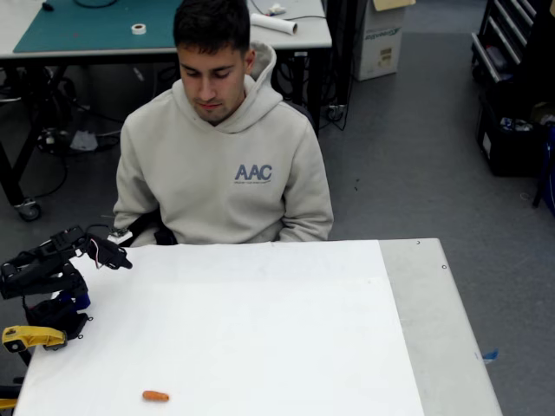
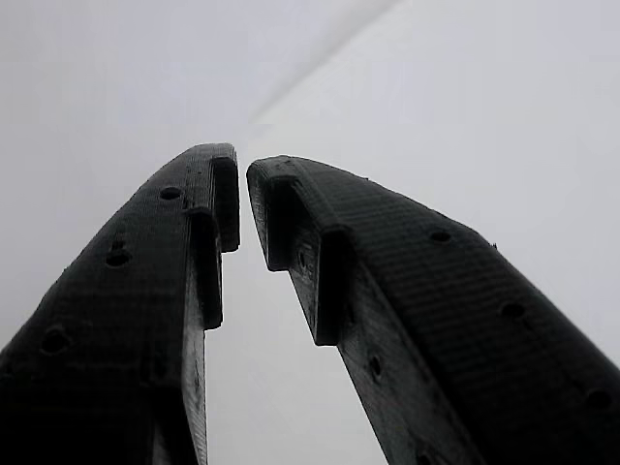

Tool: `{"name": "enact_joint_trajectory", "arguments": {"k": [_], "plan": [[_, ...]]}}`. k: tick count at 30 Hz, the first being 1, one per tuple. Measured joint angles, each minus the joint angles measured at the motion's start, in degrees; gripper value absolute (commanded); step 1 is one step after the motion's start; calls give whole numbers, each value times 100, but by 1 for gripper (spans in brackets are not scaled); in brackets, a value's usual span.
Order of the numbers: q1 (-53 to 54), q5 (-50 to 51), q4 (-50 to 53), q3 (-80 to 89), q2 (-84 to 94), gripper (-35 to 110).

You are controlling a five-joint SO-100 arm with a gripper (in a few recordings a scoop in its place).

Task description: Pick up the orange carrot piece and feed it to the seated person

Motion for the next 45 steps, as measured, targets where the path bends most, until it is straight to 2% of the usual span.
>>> {"name": "enact_joint_trajectory", "arguments": {"k": [14, 24, 36, 45], "plan": [[2074, -9, 0, -984, -1283, -3], [3480, -896, -44, -1652, -2408, -3], [4992, -1679, -1898, -2268, -4544, -3], [6126, -1819, -2285, -2962, -5563, -3]]}}
